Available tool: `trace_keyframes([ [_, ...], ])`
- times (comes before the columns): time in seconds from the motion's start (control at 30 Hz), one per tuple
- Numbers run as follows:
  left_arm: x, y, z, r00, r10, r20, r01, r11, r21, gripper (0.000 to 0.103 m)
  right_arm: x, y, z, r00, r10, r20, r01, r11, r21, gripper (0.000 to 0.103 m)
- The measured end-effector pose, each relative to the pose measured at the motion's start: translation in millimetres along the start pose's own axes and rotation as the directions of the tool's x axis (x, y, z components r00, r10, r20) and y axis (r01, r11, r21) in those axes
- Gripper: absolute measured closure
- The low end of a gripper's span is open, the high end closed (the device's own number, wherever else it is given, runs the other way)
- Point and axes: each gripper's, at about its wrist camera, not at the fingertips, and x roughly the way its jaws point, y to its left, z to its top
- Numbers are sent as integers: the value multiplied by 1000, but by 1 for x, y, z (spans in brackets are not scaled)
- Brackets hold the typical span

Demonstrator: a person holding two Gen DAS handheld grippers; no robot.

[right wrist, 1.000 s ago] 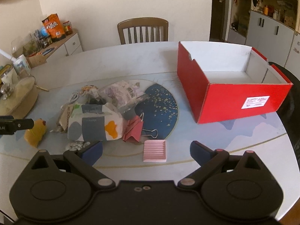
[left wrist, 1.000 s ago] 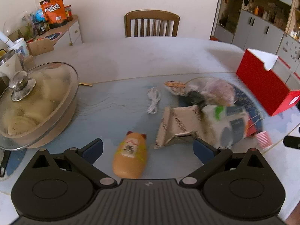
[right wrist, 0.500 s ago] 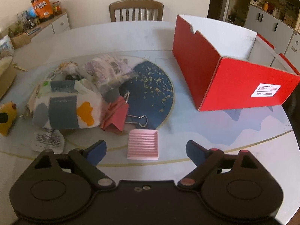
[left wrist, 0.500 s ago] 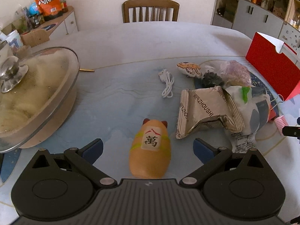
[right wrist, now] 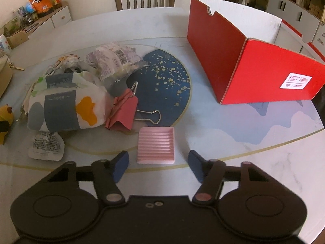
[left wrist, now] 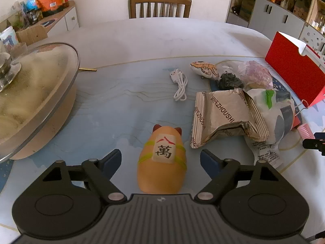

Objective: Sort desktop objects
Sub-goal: 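Reach the left tool to the yellow cat figurine while the right tool reaches the pink soap dish, then grasp and lift the cat figurine with left tool while right tool lifts the pink dish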

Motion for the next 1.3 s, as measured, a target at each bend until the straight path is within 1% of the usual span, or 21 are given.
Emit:
trace_keyframes([
  [0.07, 1, 1, -1, 1000, -3, 1, 3, 1000, -7, 21, -1, 0, 0, 1000, 3, 0, -3, 1000, 4, 49],
  [0.1, 1, 1, -1, 1000, -2, -1, 2, 1000, -7, 26, -1, 0, 0, 1000, 4, 0, -4, 1000, 5, 51],
  [0.13, 2, 1, -1, 1000, -3, -4, 3, 1000, -8, 33, -2, 1, 0, 1000, 3, 0, -3, 1000, 3, 54],
  [0.17, 2, 2, -1, 1000, -6, -7, 6, 1000, -10, 35, -2, 0, 0, 1000, 0, 1, 0, 1000, 3, 60],
  [0.2, 3, 2, -1, 1000, -9, -11, 9, 1000, -14, 37, -3, 0, -1, 1000, -3, 3, 3, 1000, 4, 62],
  [0.27, 3, 3, -1, 1000, -10, -13, 10, 1000, -17, 42, -4, -1, -1, 1000, -1, 3, 1, 1000, 11, 63],
  [0.33, 4, 4, -1, 1000, -11, -16, 11, 1000, -18, 51, -4, -1, -2, 1000, -3, 5, 3, 1000, 8, 64],
  [0.4, 4, 5, -2, 1000, -26, -17, 26, 999, -27, 55, -4, -2, -2, 1000, 2, 5, -2, 1000, 14, 64],
  [0.8, -6, 1, -3, 1000, -19, -17, 18, 999, -43, 58, -23, -7, -4, 999, 33, 34, -34, 999, 26, 64],
  [0.93, -17, -3, -2, 1000, -17, -17, 16, 997, -71, 58, -33, -10, -2, 997, 58, 49, -59, 998, 25, 64],
  [1.13, -37, -19, 4, 1000, -14, -8, 13, 995, -96, 58, -54, -22, 6, 992, 100, 77, -101, 995, 7, 64],
  [1.3, -51, -43, 16, 1000, -21, 10, 22, 994, -104, 58, -74, -40, 18, 985, 141, 96, -141, 990, -4, 64],
])
